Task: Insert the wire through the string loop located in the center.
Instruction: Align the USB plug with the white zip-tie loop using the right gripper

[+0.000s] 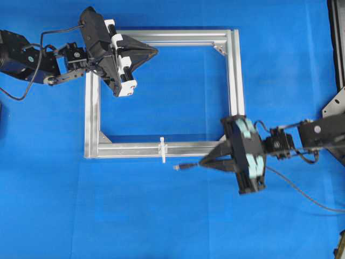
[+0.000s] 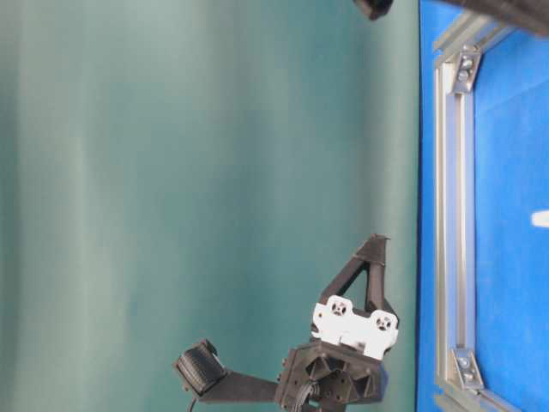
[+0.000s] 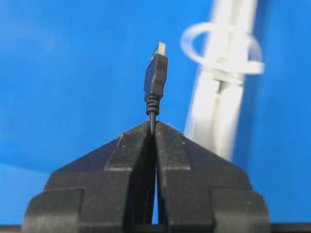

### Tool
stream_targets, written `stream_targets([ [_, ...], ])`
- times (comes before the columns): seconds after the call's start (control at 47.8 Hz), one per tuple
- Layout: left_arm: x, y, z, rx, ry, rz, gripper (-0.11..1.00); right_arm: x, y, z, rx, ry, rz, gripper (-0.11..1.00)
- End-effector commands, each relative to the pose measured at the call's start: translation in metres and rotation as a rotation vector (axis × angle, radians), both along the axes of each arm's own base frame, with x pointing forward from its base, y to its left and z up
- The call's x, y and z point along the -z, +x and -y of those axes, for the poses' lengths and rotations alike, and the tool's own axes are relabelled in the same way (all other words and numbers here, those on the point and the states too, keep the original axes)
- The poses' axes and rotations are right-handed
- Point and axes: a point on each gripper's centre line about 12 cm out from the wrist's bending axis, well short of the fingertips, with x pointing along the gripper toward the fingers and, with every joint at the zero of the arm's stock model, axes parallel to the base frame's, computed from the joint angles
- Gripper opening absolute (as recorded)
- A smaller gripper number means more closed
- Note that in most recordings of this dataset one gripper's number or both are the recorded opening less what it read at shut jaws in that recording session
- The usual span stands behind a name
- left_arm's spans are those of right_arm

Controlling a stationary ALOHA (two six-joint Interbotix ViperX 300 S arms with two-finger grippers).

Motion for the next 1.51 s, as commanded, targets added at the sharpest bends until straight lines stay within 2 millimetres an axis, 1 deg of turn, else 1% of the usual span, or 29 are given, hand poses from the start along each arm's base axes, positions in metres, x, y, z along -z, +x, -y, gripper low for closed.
stream_targets([
  [0.0,-0.013,0.002,0.002,0.008,0.011,0.037,0.0,-0.003,0.003,0.012,0.037,0.002,0.014,-0.03],
  [0.084,-0.013,0.002,0.002,0.008,0.011,0.037,0.0,0.0,0.004,0.02,0.061,-0.001,0.006,-0.03],
  [0.23,-0.013,0.002,0.003,0.01,0.011,0.037,0.0,0.002,0.005,0.024,0.074,-0.003,0.002,-0.03],
  [1.485,-0.013,0.002,0.003,0.01,0.011,0.037,0.0,0.0,0.006,0.024,0.075,-0.001,0.016,-0.03],
])
